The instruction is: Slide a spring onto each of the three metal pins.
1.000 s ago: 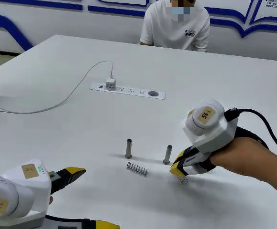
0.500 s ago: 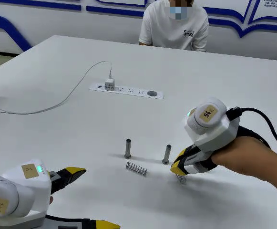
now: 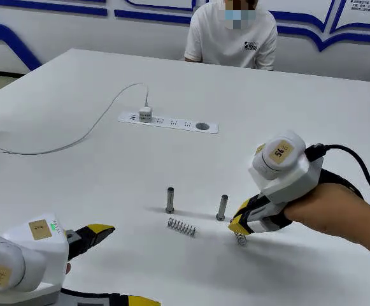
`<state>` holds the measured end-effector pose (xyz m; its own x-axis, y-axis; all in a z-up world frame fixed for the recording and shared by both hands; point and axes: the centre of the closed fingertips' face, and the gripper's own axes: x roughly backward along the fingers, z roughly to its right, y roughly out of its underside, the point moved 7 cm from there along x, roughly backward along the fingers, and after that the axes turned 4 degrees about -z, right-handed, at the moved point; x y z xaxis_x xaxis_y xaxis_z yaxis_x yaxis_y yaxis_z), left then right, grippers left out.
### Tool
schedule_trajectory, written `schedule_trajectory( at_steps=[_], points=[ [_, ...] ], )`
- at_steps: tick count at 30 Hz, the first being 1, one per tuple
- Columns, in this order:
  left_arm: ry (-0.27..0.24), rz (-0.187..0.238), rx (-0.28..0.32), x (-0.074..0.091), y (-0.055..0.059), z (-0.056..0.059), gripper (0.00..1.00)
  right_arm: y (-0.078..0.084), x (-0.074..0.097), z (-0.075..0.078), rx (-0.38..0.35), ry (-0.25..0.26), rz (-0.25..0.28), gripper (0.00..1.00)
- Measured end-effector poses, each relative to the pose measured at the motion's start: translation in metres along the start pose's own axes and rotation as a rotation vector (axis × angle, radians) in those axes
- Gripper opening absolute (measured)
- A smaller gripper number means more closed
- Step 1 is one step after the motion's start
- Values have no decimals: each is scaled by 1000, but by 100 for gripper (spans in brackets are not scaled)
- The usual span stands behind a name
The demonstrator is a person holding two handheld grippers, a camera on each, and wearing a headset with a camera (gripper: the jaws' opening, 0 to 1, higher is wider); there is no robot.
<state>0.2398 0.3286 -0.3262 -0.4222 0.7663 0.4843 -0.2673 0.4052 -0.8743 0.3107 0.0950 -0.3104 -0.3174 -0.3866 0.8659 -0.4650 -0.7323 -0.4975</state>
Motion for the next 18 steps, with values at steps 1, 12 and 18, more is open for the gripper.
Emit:
schedule_trajectory(
  at_steps=[1,12,18],
  points=[
    [0,0,-1,0,0,0,89,0,0,0,-1,0,2,12],
    [0,0,-6,1,-2,0,89,-3,5,-1,-18,3,31,12],
    [2,2,-9,1,-2,0,89,-4,9,-2,-35,4,56,12]
  ],
)
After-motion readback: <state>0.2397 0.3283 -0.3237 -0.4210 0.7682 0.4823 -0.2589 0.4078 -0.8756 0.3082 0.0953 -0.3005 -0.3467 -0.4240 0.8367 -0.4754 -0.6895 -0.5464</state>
